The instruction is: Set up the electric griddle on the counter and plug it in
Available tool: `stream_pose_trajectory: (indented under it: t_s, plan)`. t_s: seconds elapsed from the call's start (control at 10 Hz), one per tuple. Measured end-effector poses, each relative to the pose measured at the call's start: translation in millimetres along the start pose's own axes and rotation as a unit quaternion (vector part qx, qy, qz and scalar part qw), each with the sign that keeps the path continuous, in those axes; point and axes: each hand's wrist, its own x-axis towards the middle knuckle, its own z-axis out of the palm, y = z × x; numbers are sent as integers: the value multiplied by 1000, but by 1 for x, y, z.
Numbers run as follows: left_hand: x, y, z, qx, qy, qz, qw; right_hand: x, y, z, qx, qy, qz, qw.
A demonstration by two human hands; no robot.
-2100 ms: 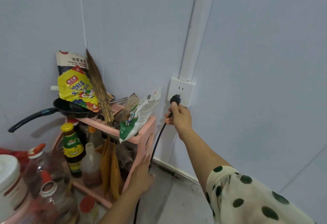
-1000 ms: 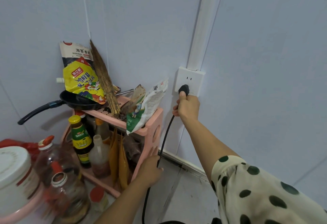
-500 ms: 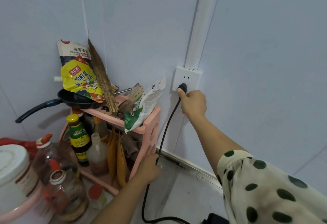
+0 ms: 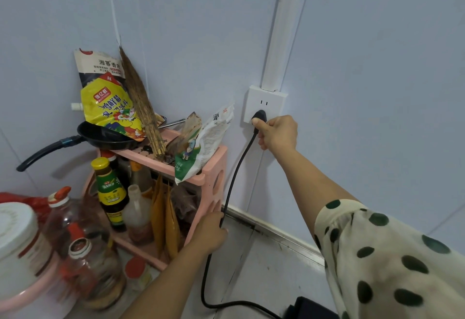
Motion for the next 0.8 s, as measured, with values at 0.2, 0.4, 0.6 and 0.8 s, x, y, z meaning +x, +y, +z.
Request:
stream_pose_trajectory:
  t_s: [0.2, 0.4, 0.6, 0.8]
  plan:
    - [4, 2, 3, 2, -1, -1, 1000, 2, 3, 3, -18, 9, -10, 1000]
    - [-1, 0, -3, 11, -8, 14, 1000, 1, 0, 1, -3, -1, 15, 1000]
    - [-9, 3, -4, 30, 3, 10, 999, -3, -5, -6, -8, -40, 17, 999]
    - [-21, 17, -6, 26, 23, 21, 999, -20, -4, -28, -57, -55, -2, 997]
